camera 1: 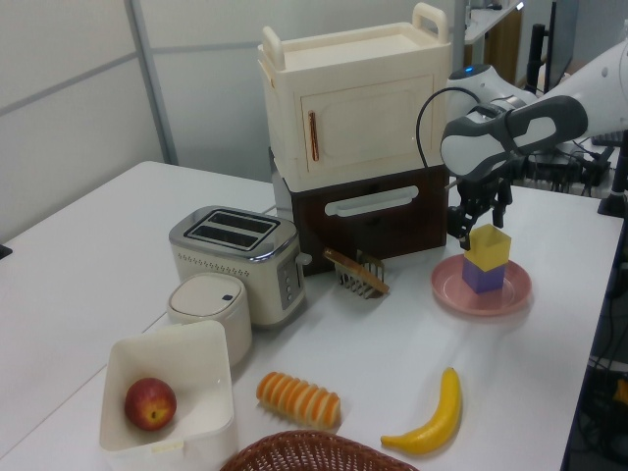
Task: Put the yellow cube on the table
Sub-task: 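Move the gripper over the yellow cube and lower it around the cube, then close the gripper on the yellow cube and lift it off the purple cube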
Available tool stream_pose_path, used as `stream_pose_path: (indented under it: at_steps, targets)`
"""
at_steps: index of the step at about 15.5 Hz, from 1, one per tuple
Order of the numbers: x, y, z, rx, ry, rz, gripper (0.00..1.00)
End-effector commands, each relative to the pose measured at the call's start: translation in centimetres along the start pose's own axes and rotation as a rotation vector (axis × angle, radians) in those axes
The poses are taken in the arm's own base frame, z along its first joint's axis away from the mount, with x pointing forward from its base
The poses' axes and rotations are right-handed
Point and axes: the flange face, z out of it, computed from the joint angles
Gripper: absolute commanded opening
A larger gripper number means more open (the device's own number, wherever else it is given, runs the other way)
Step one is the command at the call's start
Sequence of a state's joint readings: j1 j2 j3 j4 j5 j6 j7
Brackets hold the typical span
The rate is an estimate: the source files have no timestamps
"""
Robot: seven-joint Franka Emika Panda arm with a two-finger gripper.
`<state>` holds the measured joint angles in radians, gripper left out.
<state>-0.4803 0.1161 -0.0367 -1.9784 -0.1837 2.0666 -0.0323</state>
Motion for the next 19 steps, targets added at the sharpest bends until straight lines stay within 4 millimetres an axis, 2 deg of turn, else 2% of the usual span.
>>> stream_pose_path:
  at_steps: [1, 7, 8, 10, 12, 13, 16, 19]
  targets:
    - [-0.32, 0.06, 0.42, 0.006, 0.014, -0.015, 1.00]
    - [-0.32, 0.11, 0.66, 0.005, 0.011, -0.012, 1.00]
    - [-0.34, 0.20, 0.68, 0.005, 0.010, -0.011, 0.93]
    - [-0.41, 0.44, 0.79, 0.006, 0.008, -0.006, 0.91]
    - [-0.41, 0.44, 0.79, 0.006, 0.008, -0.006, 0.56]
    - [-0.44, 0.42, 0.86, 0.006, 0.007, -0.006, 0.47]
    - [-0.44, 0.42, 0.86, 0.006, 0.007, -0.006, 0.40]
    - [-0.45, 0.51, 0.39, 0.005, 0.014, -0.003, 0.40]
